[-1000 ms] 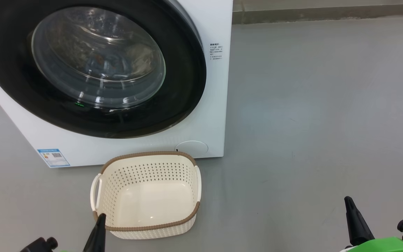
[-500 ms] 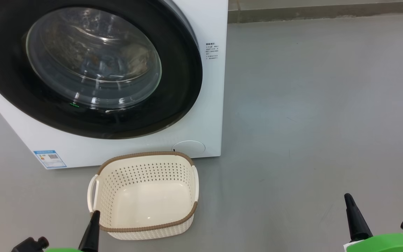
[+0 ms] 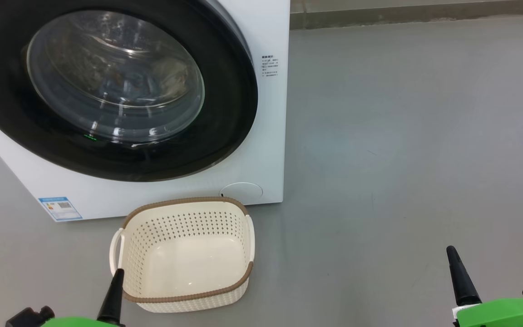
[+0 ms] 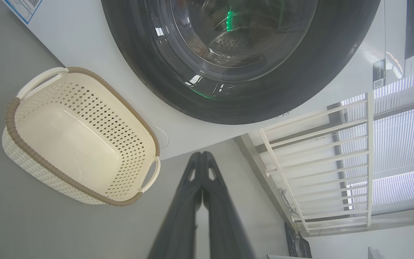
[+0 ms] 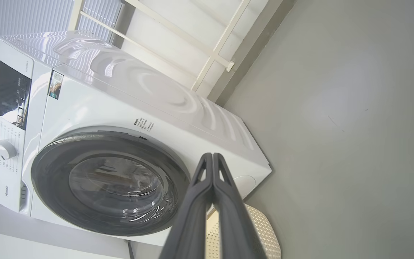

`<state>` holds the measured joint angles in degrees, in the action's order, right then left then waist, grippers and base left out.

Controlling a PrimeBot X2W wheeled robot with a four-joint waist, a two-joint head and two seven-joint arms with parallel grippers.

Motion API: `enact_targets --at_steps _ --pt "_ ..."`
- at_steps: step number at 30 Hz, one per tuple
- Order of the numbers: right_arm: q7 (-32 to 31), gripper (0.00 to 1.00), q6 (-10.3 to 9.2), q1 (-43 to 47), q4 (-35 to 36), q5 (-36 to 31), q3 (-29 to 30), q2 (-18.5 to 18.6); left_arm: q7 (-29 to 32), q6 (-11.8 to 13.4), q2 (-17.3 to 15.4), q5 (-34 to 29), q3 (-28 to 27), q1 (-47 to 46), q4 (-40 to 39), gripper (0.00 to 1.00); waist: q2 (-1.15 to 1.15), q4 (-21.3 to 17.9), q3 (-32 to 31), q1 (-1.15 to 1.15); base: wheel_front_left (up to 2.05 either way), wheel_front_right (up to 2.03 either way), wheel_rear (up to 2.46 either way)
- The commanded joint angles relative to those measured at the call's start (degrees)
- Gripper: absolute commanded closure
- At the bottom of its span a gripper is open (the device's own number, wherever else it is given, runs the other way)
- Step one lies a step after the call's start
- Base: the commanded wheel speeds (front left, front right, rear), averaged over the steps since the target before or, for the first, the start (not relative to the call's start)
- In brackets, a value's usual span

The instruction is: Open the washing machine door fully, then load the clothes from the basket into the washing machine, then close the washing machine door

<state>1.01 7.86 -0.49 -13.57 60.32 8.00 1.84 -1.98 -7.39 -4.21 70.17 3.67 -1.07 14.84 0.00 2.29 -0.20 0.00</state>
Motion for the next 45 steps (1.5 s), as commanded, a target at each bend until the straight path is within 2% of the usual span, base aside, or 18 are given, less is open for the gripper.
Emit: enact_targets --at_steps 1,45 --pt "-0.65 1.00 -0.24 -2.68 1.25 2.23 -1.01 0.70 0.47 -0.07 -0.50 1.68 -1.93 -2.81 -1.12 1.00 0.00 -0.10 0.02 0.00 0.00 0.00 0.00" --pt "-7.49 1.00 -0.37 -5.69 -0.45 31.85 -1.49 1.04 7.59 -0.10 0.53 22.92 -9.09 -5.02 -0.82 1.00 0.00 -2.29 0.37 0.00 0.00 0.00 0.00"
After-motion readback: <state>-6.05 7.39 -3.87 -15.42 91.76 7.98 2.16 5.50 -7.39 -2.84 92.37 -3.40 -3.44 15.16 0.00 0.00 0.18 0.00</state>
